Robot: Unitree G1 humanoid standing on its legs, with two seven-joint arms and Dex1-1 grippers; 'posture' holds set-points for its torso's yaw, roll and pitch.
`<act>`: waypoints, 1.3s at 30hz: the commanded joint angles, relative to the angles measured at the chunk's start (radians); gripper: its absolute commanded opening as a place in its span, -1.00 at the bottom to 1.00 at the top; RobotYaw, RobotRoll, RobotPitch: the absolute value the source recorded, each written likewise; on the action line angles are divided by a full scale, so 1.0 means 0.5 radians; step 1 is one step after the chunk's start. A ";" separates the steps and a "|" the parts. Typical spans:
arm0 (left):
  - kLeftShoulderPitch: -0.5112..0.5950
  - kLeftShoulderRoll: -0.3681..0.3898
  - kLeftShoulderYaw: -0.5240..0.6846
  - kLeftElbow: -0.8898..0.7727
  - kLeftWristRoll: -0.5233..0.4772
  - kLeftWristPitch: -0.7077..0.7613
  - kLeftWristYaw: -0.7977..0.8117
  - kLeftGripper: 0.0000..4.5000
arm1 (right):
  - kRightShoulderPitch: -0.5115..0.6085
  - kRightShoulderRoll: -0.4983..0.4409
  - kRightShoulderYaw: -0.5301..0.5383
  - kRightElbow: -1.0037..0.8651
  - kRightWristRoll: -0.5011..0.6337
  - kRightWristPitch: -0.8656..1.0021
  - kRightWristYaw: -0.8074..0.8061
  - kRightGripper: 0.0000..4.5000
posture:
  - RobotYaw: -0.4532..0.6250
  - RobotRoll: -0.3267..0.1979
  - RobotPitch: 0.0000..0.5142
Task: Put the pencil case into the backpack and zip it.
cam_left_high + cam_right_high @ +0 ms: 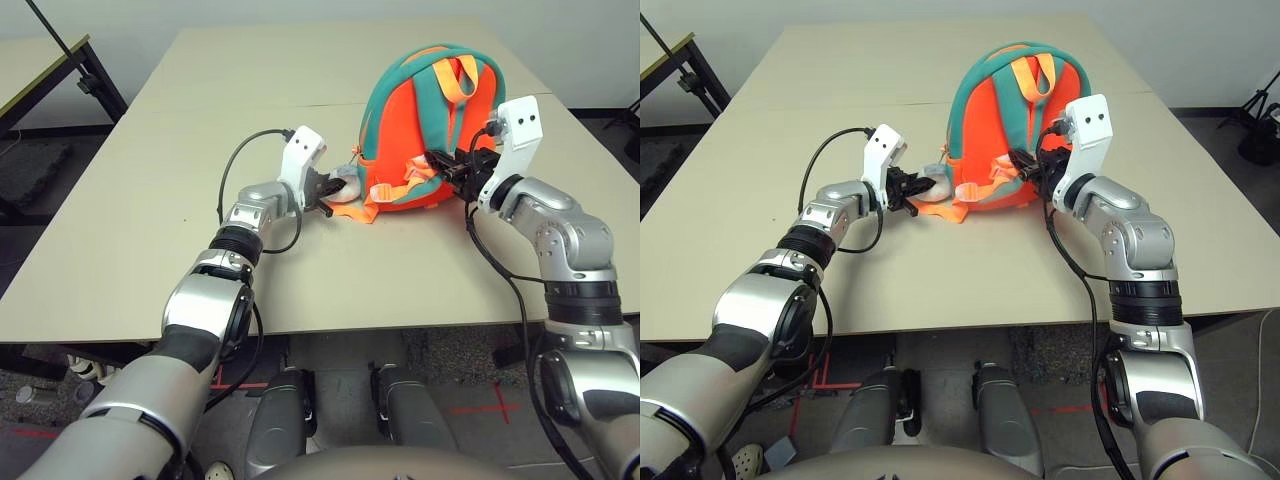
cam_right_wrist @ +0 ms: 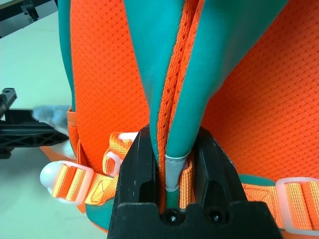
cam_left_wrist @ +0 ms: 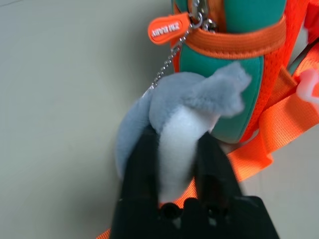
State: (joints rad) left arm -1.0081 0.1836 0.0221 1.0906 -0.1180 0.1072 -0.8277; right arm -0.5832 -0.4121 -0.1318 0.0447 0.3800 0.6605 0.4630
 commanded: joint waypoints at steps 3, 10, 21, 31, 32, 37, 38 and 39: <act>0.047 0.104 0.069 -0.240 -0.086 0.159 -0.093 0.43 | -0.009 -0.048 -0.031 -0.018 0.012 0.036 0.010 0.33 | -0.48 0.25 -0.55; 0.187 0.193 0.059 -0.636 -0.124 0.373 -0.116 1.00 | 0.035 -0.159 -0.136 -0.168 0.141 0.226 0.047 0.99 | -0.46 0.25 -0.52; 0.296 0.277 0.056 -0.900 -0.168 0.554 -0.106 1.00 | 0.189 -0.449 -0.401 -0.488 0.558 0.723 0.208 0.99 | -0.50 0.25 -0.46; 0.366 0.363 0.168 -1.026 -0.229 0.588 -0.010 1.00 | 0.297 -0.453 -0.586 -0.368 0.430 0.542 -0.065 0.99 | -0.51 0.25 -0.44; 0.385 0.384 0.186 -1.045 -0.233 0.567 0.006 1.00 | 0.321 -0.438 -0.594 -0.323 0.381 0.461 -0.103 0.99 | -0.50 0.25 -0.44; 0.466 0.454 0.333 -1.093 -0.267 0.442 0.172 1.00 | 0.389 -0.315 -0.686 -0.089 0.230 0.040 -0.241 0.99 | -0.47 0.25 -0.41; 0.481 0.461 0.360 -1.099 -0.271 0.419 0.211 1.00 | 0.391 -0.295 -0.698 -0.046 0.207 -0.034 -0.260 0.99 | -0.46 0.25 -0.40; 0.494 0.467 0.389 -1.101 -0.276 0.398 0.252 1.00 | 0.392 -0.282 -0.702 -0.003 0.190 -0.106 -0.264 0.99 | -0.46 0.25 -0.39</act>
State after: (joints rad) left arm -0.7812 0.4095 0.1941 0.5593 -0.2435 0.3279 -0.7341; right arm -0.3944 -0.5627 -0.4551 0.0111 0.4970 0.6740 0.3433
